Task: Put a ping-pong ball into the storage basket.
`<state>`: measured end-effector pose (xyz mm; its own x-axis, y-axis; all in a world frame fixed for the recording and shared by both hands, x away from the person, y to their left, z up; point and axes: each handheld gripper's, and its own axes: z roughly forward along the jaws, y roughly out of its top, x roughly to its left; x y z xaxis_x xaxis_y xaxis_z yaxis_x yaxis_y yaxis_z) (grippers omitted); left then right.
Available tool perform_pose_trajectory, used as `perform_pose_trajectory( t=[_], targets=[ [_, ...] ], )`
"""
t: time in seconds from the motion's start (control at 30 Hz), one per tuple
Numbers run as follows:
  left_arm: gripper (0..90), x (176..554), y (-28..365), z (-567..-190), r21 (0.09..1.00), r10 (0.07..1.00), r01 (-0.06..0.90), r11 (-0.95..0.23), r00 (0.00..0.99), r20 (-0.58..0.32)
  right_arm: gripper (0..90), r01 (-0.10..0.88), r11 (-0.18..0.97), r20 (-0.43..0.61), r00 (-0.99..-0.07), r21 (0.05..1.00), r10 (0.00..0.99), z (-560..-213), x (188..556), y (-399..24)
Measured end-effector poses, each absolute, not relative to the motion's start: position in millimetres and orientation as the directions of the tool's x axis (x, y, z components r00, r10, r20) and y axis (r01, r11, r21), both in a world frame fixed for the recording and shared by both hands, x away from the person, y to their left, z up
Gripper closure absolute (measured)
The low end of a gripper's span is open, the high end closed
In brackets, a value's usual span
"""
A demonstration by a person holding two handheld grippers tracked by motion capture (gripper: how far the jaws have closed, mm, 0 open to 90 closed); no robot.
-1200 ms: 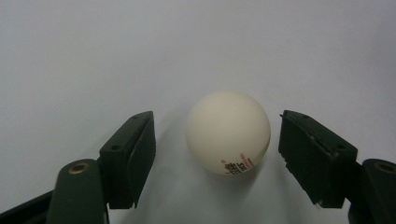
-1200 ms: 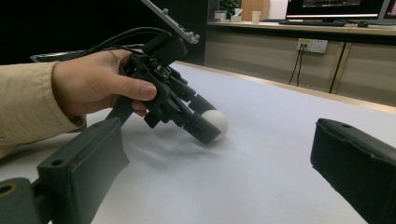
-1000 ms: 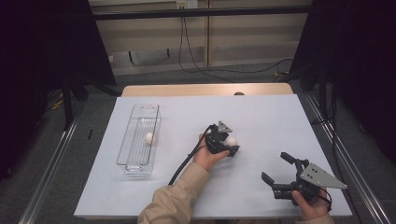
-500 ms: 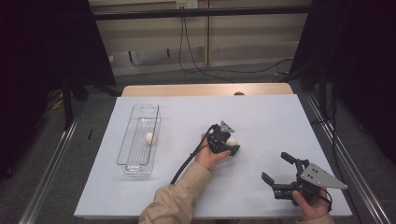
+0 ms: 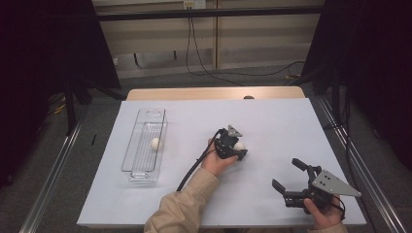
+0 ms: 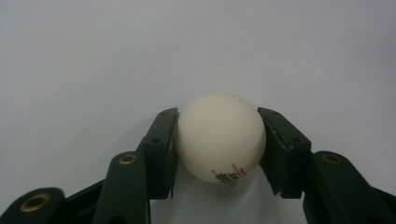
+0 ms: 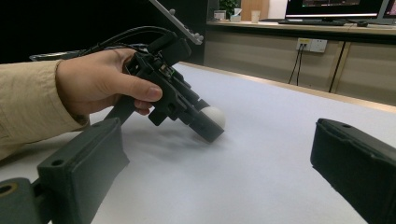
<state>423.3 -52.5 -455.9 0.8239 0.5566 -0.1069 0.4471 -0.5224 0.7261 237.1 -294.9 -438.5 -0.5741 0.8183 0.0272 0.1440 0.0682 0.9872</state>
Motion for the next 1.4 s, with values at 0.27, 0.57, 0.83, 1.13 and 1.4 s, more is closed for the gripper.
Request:
perform_pose_trajectory(
  t=[0.27, 0.57, 0.83, 1.13, 1.4],
  targets=[
    [51.0, 420, -46, -448, 0.731, 0.549, 0.44, -0.521, 0.829, -0.108, 2.3, 0.145, 0.07, 0.026, -0.576, 0.987, 0.817, -439, 238, -295],
    [51.0, 416, -35, -444, 0.733, 0.544, 0.446, -0.514, 0.83, -0.124, 2.3, 0.146, 0.08, 0.021, -0.584, 0.986, 0.811, -439, 238, -291],
    [51.0, 414, -29, -440, 0.742, 0.545, 0.441, -0.505, 0.83, -0.122, 2.4, 0.154, 0.071, 0.031, -0.576, 0.986, 0.817, -440, 240, -293],
    [51.0, 414, -25, -439, 0.742, 0.55, 0.449, -0.498, 0.825, -0.13, 1.9, 0.156, 0.055, 0.045, -0.573, 0.986, 0.819, -440, 241, -292],
    [51.0, 412, -21, -437, 0.743, 0.548, 0.444, -0.5, 0.827, -0.126, 1.5, 0.161, 0.044, 0.054, -0.559, 0.986, 0.828, -440, 241, -295]
  ],
)
